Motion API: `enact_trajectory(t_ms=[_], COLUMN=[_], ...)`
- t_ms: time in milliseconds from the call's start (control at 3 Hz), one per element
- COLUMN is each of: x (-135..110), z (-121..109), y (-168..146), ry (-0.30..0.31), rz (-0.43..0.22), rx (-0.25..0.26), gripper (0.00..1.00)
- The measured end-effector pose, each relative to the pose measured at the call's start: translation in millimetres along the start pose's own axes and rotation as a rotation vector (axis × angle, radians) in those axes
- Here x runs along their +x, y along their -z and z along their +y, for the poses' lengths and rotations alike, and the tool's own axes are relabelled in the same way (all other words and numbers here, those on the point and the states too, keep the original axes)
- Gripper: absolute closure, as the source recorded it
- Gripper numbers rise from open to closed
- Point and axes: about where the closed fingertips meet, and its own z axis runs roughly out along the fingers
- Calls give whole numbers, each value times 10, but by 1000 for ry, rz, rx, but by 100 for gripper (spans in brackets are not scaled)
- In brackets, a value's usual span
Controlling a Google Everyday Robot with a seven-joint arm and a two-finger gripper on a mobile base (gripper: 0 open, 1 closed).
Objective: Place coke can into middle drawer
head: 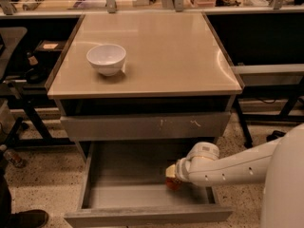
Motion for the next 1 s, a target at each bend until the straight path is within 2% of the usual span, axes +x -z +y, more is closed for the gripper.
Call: enact_trajectory(t_ms=[667, 1000], x=[236, 260], z=[-86, -87], y=[-180, -178], ry=[-9, -12], rz=[2, 1], rx=[-9, -10], gripper=[100, 100])
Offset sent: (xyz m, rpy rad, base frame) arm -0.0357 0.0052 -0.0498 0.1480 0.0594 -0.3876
